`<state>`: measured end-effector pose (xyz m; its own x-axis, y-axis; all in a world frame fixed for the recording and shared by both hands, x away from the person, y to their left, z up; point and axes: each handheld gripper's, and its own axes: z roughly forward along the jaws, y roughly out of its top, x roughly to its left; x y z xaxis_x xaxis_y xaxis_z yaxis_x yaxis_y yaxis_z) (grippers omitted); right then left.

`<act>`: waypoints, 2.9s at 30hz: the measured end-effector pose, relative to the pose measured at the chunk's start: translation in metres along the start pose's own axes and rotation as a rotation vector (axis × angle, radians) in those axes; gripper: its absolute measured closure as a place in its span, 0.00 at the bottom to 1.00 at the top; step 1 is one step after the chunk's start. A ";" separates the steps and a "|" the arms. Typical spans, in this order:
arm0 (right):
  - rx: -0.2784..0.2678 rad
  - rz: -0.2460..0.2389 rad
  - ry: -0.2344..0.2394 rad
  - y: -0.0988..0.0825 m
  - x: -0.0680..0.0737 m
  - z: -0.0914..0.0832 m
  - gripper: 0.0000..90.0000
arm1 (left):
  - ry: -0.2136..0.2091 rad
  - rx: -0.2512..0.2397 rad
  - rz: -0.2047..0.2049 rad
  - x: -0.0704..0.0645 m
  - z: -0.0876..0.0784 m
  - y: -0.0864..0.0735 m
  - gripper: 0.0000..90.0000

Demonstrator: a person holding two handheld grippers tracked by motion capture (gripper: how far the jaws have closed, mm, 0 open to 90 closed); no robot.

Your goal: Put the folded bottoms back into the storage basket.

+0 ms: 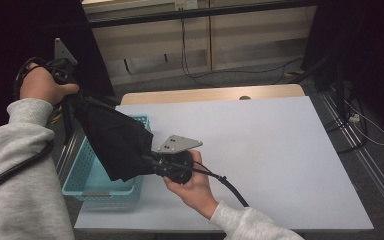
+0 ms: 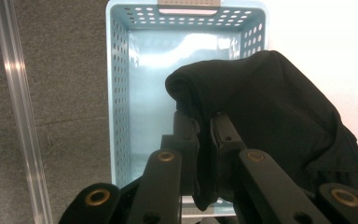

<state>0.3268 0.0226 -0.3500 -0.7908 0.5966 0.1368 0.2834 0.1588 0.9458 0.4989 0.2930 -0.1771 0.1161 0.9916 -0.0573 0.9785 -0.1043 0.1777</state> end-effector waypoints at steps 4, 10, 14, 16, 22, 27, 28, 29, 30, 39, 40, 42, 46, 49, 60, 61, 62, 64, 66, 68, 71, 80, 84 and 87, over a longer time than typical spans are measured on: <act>0.004 -0.011 0.004 0.001 0.004 0.005 0.90 | -0.007 0.002 -0.012 0.007 0.000 -0.002 0.93; 0.002 -0.017 0.003 0.000 0.008 0.012 0.90 | -0.004 -0.011 -0.011 0.015 0.005 -0.001 0.93; 0.007 -0.017 0.012 -0.002 0.012 0.020 0.90 | 0.002 -0.006 -0.016 0.020 0.008 -0.001 0.93; 0.013 -0.020 0.020 -0.003 0.015 0.024 0.90 | 0.003 -0.010 -0.015 0.024 0.008 -0.001 0.93; 0.020 -0.041 0.041 -0.003 0.026 0.042 0.89 | 0.017 -0.014 -0.028 0.043 0.016 0.001 0.93; 0.040 -0.063 0.017 -0.003 0.027 0.055 0.57 | 0.082 -0.190 0.086 0.057 0.035 0.002 0.53; 0.040 -0.064 0.007 -0.002 0.024 0.052 0.50 | 0.089 -0.224 0.098 0.057 0.037 0.001 0.42; 0.037 -0.057 0.003 -0.002 0.021 0.047 0.46 | 0.077 -0.229 0.111 0.057 0.040 0.000 0.30; 0.035 -0.065 0.004 -0.001 0.016 0.042 0.46 | 0.076 -0.226 0.125 0.056 0.042 -0.001 0.27; 0.043 -0.082 -0.055 -0.009 -0.030 -0.006 0.34 | 0.019 -0.230 0.144 0.042 0.068 -0.012 0.27; 0.041 -0.077 -0.059 -0.010 -0.035 -0.011 0.33 | 0.007 -0.226 0.148 0.041 0.071 -0.012 0.27; 0.041 -0.074 -0.064 -0.014 -0.043 -0.019 0.32 | -0.006 -0.236 0.143 0.038 0.076 -0.013 0.26; 0.038 -0.055 -0.087 -0.019 -0.061 -0.034 0.31 | -0.020 -0.242 0.163 0.032 0.088 -0.014 0.25; 0.051 -0.061 -0.105 -0.025 -0.073 -0.043 0.31 | -0.022 -0.250 0.173 0.027 0.096 -0.016 0.23; 0.116 -0.031 -0.143 -0.059 -0.103 -0.062 0.30 | -0.070 -0.273 0.217 0.015 0.128 -0.026 0.23; 0.123 -0.031 -0.141 -0.061 -0.104 -0.062 0.29 | -0.076 -0.272 0.216 0.014 0.131 -0.027 0.23; 0.134 -0.037 -0.143 -0.063 -0.105 -0.063 0.29 | -0.078 -0.267 0.219 0.013 0.134 -0.028 0.23; 0.153 -0.048 -0.148 -0.067 -0.107 -0.065 0.29 | -0.078 -0.271 0.224 0.011 0.137 -0.029 0.22; 0.160 -0.042 -0.137 -0.070 -0.109 -0.066 0.28 | -0.078 -0.281 0.237 0.009 0.140 -0.029 0.22; 0.180 -0.038 -0.137 -0.074 -0.111 -0.068 0.28 | -0.082 -0.278 0.241 0.006 0.143 -0.030 0.22; 0.199 -0.026 -0.139 -0.080 -0.114 -0.070 0.28 | -0.088 -0.285 0.243 0.004 0.148 -0.032 0.22; 0.274 -0.024 -0.150 -0.093 -0.122 -0.084 0.28 | -0.104 -0.292 0.273 -0.004 0.175 -0.038 0.36; 0.270 -0.009 -0.160 -0.097 -0.126 -0.091 0.28 | -0.099 -0.288 0.303 -0.006 0.189 -0.042 0.56; 0.271 -0.005 -0.166 -0.097 -0.128 -0.094 0.28 | -0.102 -0.272 0.315 -0.006 0.201 -0.044 0.74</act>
<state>0.3492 -0.1429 -0.4319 -0.6992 0.7123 0.0614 0.4317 0.3521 0.8304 0.4889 0.2759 -0.3817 0.4318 0.9004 -0.0530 0.8137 -0.3635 0.4537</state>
